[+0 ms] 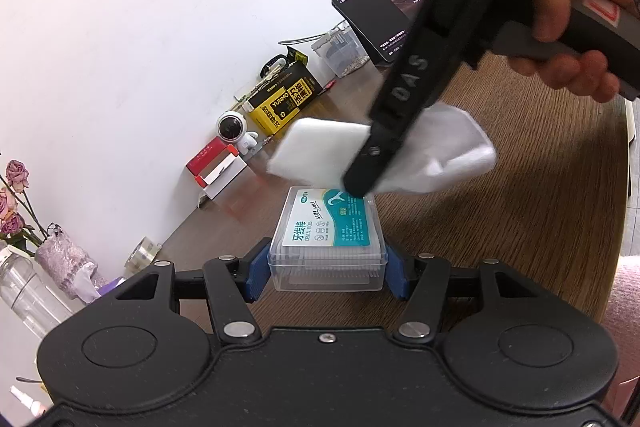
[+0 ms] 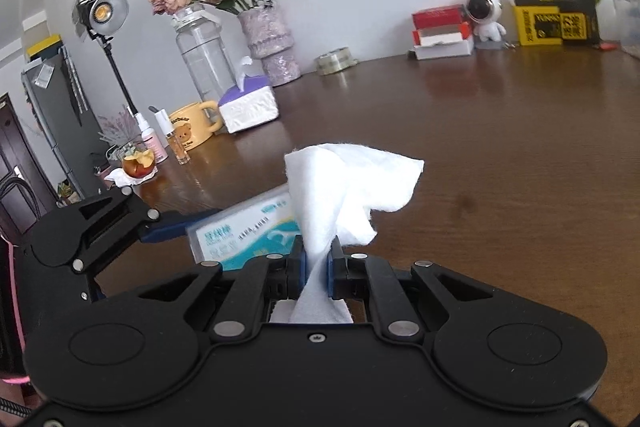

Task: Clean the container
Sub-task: 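Rub the wipe along the floss box lid with the right gripper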

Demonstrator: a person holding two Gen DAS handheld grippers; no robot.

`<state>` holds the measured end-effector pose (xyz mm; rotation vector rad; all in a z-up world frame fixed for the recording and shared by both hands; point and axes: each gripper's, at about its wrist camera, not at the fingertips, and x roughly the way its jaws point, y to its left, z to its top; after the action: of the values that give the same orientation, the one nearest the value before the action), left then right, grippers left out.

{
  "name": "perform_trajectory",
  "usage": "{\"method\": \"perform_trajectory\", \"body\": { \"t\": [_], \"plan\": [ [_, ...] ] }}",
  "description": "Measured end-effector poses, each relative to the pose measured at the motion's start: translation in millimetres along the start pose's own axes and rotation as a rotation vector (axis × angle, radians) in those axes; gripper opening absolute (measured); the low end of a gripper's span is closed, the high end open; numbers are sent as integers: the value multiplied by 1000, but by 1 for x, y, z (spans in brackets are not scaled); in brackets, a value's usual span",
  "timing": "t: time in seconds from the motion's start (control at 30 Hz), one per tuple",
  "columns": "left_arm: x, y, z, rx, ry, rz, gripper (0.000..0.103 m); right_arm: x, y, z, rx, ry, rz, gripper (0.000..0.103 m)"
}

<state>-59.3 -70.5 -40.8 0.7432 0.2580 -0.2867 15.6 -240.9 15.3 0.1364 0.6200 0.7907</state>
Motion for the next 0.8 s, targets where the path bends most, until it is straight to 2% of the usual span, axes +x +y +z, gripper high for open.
{"method": "perform_trajectory", "body": {
  "t": [0.13, 0.8],
  "plan": [
    [2, 0, -1, -1, 1, 0, 57, 8, 8, 11, -30, -11, 23, 9],
    [-1, -1, 2, 0, 1, 3, 57, -2, -3, -3, 13, 1, -2, 10]
  ]
}}
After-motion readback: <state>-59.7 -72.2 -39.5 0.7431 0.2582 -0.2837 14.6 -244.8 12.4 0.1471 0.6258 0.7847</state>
